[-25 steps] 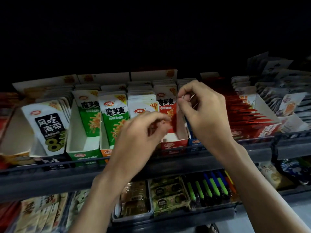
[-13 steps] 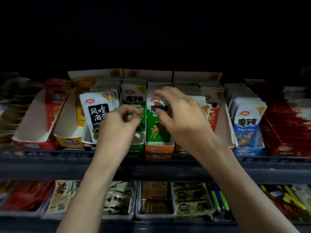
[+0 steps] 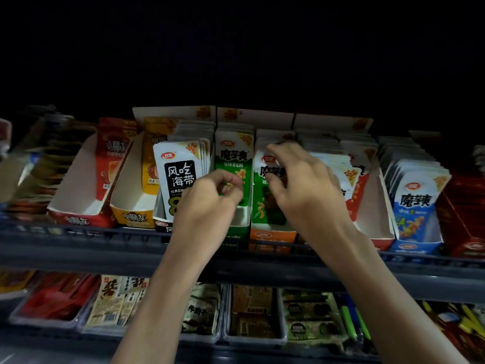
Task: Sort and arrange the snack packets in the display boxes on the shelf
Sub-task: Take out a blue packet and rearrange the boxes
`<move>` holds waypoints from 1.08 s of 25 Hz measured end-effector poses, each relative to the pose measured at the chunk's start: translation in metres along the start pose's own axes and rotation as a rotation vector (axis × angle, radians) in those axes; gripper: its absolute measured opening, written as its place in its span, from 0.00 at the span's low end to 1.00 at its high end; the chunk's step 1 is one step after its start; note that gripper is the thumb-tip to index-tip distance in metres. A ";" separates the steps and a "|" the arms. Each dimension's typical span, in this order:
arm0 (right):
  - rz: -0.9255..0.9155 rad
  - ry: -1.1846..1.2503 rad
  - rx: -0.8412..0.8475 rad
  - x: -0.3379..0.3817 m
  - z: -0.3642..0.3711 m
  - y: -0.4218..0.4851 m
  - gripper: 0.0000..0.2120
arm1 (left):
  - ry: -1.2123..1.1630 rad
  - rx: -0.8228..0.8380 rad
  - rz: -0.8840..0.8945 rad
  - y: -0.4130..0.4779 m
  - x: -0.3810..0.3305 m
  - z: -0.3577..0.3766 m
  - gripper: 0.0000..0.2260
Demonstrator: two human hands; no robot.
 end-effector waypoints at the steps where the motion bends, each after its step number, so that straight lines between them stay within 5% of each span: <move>1: -0.011 -0.004 -0.009 0.000 -0.001 0.001 0.22 | 0.003 0.008 0.001 0.000 0.000 0.001 0.05; 10: -0.039 0.022 -0.133 0.000 -0.011 0.005 0.02 | 0.019 0.030 0.037 -0.001 -0.003 0.008 0.05; 18: -0.101 0.070 -0.222 -0.003 -0.022 0.003 0.05 | 0.023 0.041 0.034 -0.001 -0.002 0.011 0.03; 24: -0.227 0.139 -0.523 0.006 -0.072 0.000 0.09 | -0.072 0.085 0.069 -0.005 -0.010 0.016 0.12; 27: -0.257 0.200 -0.598 0.011 -0.099 -0.002 0.09 | -0.176 0.100 0.184 -0.014 -0.034 0.014 0.05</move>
Point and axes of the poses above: each hand's wrist, its own y-axis towards the middle knuckle, its own z-axis out of the palm, x = y × z, the point moved 9 cm from there along y, towards the middle knuckle, and after that the axes turned 9 degrees about -x, right-handed, at the moved point
